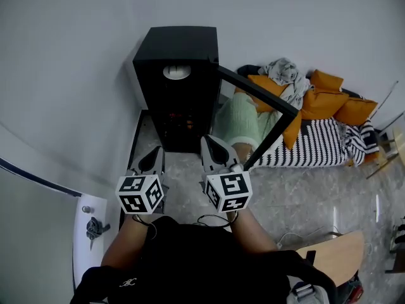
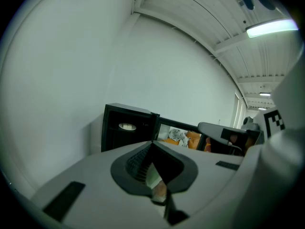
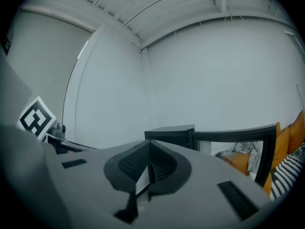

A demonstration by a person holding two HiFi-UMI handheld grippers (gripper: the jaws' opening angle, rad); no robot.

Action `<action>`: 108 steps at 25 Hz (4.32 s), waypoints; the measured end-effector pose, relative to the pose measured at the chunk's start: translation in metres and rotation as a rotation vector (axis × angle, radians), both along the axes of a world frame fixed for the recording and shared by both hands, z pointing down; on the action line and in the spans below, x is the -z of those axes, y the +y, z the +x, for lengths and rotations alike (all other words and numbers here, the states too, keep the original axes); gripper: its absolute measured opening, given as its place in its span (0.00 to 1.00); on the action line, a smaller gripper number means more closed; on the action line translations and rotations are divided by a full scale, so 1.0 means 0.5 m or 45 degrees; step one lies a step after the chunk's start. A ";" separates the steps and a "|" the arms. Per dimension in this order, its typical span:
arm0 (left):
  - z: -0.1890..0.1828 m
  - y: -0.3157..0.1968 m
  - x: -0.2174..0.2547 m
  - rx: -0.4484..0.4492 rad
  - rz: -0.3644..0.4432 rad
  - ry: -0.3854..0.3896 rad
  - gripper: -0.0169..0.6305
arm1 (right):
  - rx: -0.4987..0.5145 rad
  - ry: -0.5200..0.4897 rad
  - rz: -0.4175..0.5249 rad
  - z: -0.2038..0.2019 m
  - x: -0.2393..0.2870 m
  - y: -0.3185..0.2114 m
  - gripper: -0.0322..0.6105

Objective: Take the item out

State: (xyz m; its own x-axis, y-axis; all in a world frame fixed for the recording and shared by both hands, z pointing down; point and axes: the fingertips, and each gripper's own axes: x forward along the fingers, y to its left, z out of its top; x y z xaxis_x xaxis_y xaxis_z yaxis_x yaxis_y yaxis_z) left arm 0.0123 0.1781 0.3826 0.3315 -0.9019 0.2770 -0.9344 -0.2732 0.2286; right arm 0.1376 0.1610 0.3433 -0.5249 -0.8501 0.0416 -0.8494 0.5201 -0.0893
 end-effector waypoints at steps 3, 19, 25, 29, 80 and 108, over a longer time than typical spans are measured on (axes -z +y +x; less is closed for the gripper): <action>0.005 -0.007 0.000 0.008 -0.003 -0.002 0.04 | 0.010 0.004 0.012 0.004 0.002 0.000 0.06; 0.033 -0.143 -0.040 -0.119 -0.005 0.008 0.04 | -0.075 0.118 0.023 -0.002 -0.036 -0.096 0.06; 0.007 -0.227 -0.060 -0.151 -0.015 0.038 0.04 | -0.086 0.171 0.011 -0.038 -0.054 -0.161 0.06; -0.024 -0.283 -0.062 -0.143 -0.018 0.064 0.04 | -0.090 0.201 0.004 -0.065 -0.055 -0.213 0.06; -0.187 -0.799 -0.281 -0.075 -0.365 0.259 0.05 | -0.088 0.483 -0.140 -0.229 -0.143 -0.720 0.06; -0.211 -0.888 -0.342 0.202 -0.495 1.319 0.12 | -0.144 0.562 -0.196 -0.130 -0.177 -0.696 0.06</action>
